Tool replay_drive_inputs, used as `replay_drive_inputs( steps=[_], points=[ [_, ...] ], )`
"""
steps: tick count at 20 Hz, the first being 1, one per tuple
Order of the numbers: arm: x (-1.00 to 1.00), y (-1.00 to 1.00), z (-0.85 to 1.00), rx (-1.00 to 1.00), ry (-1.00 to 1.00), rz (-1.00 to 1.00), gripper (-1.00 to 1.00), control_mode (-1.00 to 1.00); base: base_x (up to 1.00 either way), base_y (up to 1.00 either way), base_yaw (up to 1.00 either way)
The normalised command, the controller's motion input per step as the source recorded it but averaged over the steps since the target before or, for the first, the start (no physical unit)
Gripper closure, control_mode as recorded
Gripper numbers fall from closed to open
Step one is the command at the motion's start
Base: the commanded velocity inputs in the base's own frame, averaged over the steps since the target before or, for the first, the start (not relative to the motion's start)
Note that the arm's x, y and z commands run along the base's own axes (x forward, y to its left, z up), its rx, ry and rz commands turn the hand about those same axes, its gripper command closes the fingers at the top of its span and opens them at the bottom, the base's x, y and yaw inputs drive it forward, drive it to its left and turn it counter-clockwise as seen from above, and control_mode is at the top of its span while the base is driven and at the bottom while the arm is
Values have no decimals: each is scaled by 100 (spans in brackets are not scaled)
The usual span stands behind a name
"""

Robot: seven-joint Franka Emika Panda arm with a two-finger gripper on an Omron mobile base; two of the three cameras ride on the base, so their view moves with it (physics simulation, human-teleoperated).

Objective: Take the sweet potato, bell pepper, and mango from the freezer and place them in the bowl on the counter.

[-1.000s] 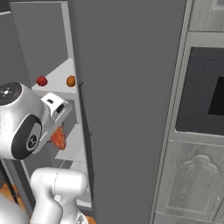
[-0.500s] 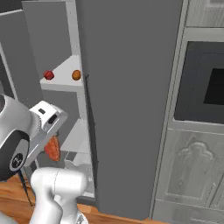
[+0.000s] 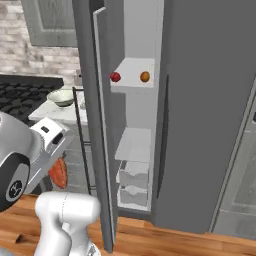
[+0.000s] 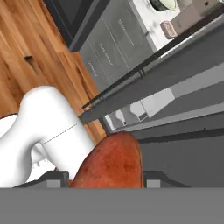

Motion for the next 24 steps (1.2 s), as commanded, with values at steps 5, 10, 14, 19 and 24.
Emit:
replay_drive_inputs(
  steps=[5,10,14,19,24],
  points=[
    [0,0,0,0,0,0,100,100,8,100,1],
    [0,0,0,0,0,0,100,100,11,100,0],
    [0,0,0,0,0,0,100,100,69,100,0],
    [0,0,0,0,0,0,100,100,100,100,-4],
    [0,0,0,0,0,0,100,100,100,68,-11]
  ],
)
